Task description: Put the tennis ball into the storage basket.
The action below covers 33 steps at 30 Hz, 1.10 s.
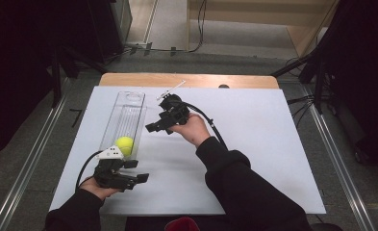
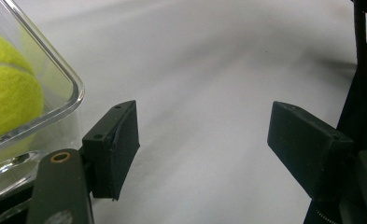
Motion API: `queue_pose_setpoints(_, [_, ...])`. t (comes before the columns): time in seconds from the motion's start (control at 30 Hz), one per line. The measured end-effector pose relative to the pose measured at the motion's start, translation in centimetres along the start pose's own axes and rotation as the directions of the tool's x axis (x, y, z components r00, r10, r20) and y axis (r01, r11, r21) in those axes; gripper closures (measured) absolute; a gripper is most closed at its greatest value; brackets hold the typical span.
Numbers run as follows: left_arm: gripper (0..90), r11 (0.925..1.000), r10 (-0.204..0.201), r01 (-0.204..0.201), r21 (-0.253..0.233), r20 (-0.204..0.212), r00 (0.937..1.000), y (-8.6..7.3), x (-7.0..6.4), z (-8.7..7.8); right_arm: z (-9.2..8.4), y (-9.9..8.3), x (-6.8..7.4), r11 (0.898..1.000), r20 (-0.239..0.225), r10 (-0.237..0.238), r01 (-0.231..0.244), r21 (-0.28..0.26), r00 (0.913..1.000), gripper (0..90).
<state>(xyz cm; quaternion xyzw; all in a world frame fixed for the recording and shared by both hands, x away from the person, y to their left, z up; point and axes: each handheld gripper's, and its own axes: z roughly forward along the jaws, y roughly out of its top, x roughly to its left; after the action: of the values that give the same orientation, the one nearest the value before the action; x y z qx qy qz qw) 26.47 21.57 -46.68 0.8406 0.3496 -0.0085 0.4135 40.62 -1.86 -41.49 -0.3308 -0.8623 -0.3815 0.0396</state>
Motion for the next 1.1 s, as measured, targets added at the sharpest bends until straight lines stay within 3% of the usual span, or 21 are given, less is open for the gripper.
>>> queue_pose_setpoints(0.53, [25.3,1.0,-0.003,0.003,-0.006,0.002,1.0,0.0,0.0,0.0,-1.8,-1.6,-0.3,1.0,-0.002,-0.001,0.001,0.003,1.0,19.7])
queue_pose_setpoints(0.9, [25.3,0.9999,-0.007,0.007,-0.014,-0.005,1.0,0.0,0.1,0.0,-2.9,-3.2,-1.2,0.999,0.004,0.037,-0.037,-0.008,0.9993,20.3])
queue_pose_setpoints(1.0, [25.3,0.9999,-0.006,0.006,-0.012,-0.006,1.0,0.0,0.1,0.0,-2.9,-3.6,-1.4,1.0,0.006,0.017,-0.017,-0.012,0.9998,20.2])
queue_pose_setpoints(1.1, [25.2,0.9999,-0.007,0.007,-0.014,-0.004,1.0,0.0,0.1,0.0,-3.1,-4.0,-1.2,0.999,0.012,0.033,-0.033,0.0,0.9994,20.2])
